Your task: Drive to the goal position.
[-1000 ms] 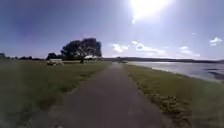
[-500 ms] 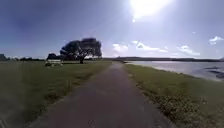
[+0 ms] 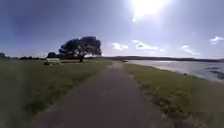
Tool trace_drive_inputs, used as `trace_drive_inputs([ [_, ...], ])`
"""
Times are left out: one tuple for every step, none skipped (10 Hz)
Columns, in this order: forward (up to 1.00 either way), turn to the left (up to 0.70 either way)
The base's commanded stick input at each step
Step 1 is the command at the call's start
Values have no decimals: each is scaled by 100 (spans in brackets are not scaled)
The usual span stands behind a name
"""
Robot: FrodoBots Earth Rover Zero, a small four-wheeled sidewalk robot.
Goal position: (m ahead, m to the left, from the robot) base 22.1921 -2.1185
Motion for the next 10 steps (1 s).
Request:
trace_drive_inputs([
  [70, 5],
  [70, 5],
  [70, 5],
  [70, 5],
  [70, 5],
  [70, 5],
  [70, 5],
  [70, 5],
  [70, 5],
  [70, 5],
])
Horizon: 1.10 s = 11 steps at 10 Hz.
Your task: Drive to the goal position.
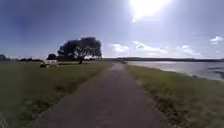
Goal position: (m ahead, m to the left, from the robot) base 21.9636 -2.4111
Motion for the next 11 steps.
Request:
trace_drive_inputs([
  [70, 5],
  [70, 5],
  [70, 5],
  [70, 5],
  [70, 5],
  [70, 5],
  [70, 5],
  [70, 5],
  [70, 5],
  [70, 5],
  [70, 5],
])
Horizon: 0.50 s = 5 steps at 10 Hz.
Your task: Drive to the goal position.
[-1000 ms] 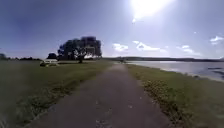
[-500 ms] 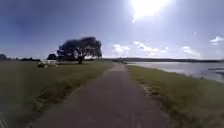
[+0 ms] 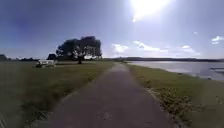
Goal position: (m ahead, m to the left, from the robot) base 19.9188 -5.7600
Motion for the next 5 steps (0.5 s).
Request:
trace_drive_inputs([
  [70, 5],
  [70, 5],
  [70, 5],
  [70, 5],
  [70, 5],
])
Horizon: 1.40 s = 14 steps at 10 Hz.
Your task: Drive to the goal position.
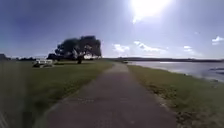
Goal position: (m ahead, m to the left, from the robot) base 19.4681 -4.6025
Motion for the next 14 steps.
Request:
trace_drive_inputs([
  [70, 5],
  [70, 5],
  [70, 5],
  [70, 5],
  [70, 5],
  [70, 5],
  [70, 4],
  [70, -19],
  [70, -16],
  [70, 5],
  [70, 5],
  [70, 5],
  [70, 5],
  [70, 5],
])
